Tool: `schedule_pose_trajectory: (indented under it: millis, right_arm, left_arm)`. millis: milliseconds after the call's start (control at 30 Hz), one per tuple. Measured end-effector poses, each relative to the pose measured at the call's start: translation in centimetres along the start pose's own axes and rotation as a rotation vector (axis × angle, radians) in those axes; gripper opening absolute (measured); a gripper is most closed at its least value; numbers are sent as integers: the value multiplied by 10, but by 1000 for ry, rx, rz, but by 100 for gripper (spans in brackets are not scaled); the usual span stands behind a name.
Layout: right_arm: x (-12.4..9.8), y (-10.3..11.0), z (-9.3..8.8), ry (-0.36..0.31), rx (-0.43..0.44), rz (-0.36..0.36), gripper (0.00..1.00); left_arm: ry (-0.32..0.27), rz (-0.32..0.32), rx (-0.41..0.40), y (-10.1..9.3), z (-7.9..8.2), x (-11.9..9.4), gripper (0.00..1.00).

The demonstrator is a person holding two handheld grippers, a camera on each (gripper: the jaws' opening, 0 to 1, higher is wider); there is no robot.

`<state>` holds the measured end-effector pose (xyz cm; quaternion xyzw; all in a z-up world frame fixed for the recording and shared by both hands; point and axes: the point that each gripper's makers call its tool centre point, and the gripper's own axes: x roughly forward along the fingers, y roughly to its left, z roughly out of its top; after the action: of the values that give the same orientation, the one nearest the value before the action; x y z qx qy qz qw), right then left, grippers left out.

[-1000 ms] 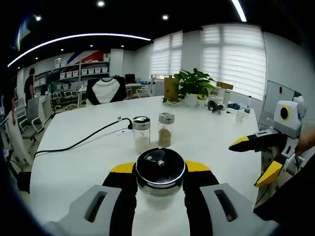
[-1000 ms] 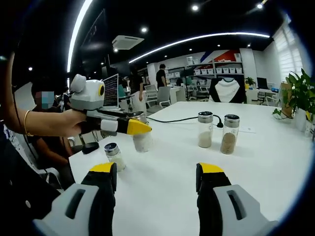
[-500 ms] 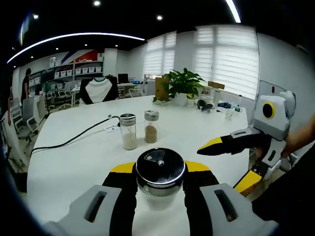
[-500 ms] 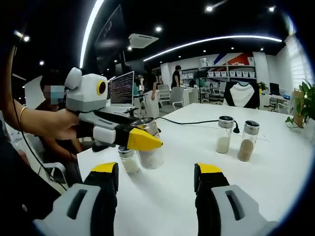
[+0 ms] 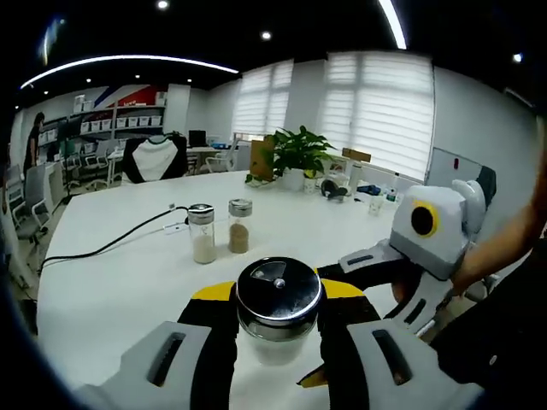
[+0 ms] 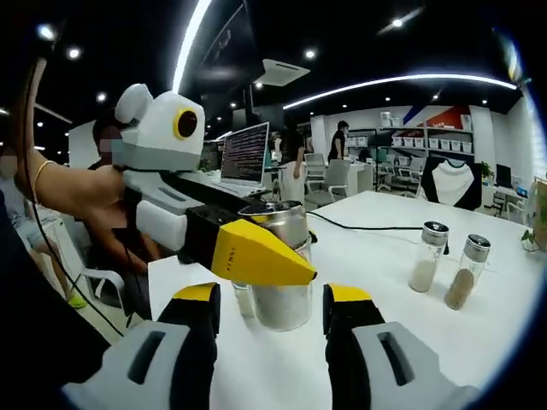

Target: Rotate the seasoning bottle until the label or dispensing opening points toward the visible target arrow and the bottle remains upright within the marked orientation range

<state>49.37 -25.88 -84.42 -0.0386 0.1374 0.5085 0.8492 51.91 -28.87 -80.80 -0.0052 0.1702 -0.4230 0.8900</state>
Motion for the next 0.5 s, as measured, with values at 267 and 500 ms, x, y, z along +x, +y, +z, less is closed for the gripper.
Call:
schedule_pose_trajectory:
  millis: [267,500]
  right_arm:
    - [-4,17,18,-31,-64,145,35]
    - [5,27,18,-3,-104,220,32]
  left_arm:
    - [5,-147,32,-20,4,-20,37]
    - [18,-184,114,-26,2,-26,37]
